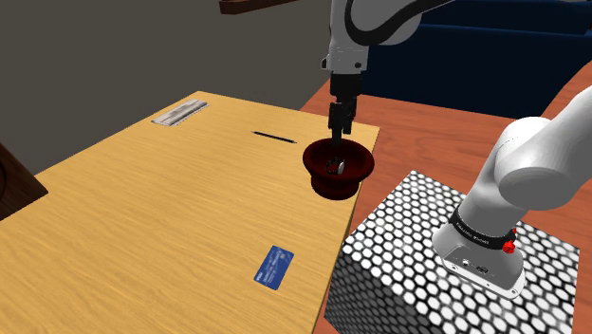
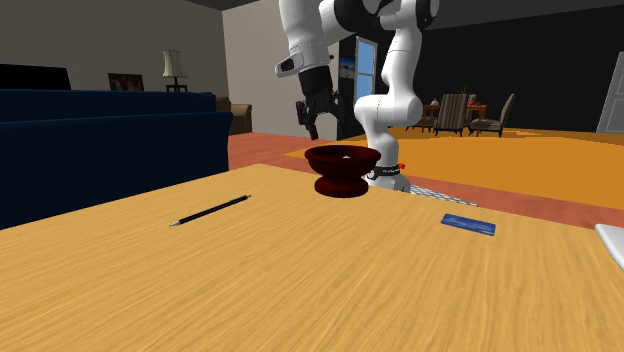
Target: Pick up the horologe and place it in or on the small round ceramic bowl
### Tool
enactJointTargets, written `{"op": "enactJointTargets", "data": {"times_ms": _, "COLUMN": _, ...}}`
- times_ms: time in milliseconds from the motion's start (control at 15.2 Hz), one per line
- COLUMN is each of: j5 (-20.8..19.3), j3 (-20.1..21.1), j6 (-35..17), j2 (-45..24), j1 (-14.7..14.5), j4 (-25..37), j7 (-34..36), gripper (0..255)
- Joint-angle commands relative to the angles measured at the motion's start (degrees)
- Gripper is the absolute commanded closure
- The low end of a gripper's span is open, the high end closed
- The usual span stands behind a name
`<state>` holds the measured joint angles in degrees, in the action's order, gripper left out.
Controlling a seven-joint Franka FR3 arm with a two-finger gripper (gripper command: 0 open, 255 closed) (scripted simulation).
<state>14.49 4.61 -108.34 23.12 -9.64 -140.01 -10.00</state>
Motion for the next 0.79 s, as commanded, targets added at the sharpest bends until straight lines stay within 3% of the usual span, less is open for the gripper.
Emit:
{"op": "enactJointTargets", "data": {"times_ms": 0, "j5": -0.3, "j3": -0.3, "j6": 2.0, "j2": 0.3, "j1": 0.2, "j4": 1.7, "j7": 0.1, "gripper": 0}}
{"op": "enactJointTargets", "data": {"times_ms": 198, "j5": -1.2, "j3": -1.1, "j6": 7.3, "j2": 0.5, "j1": 0.7, "j4": 6.7, "j7": 0.3, "gripper": 0}}
{"op": "enactJointTargets", "data": {"times_ms": 726, "j5": -1.2, "j3": -1.1, "j6": 7.3, "j2": 0.5, "j1": 0.7, "j4": 6.7, "j7": 0.3, "gripper": 0}}
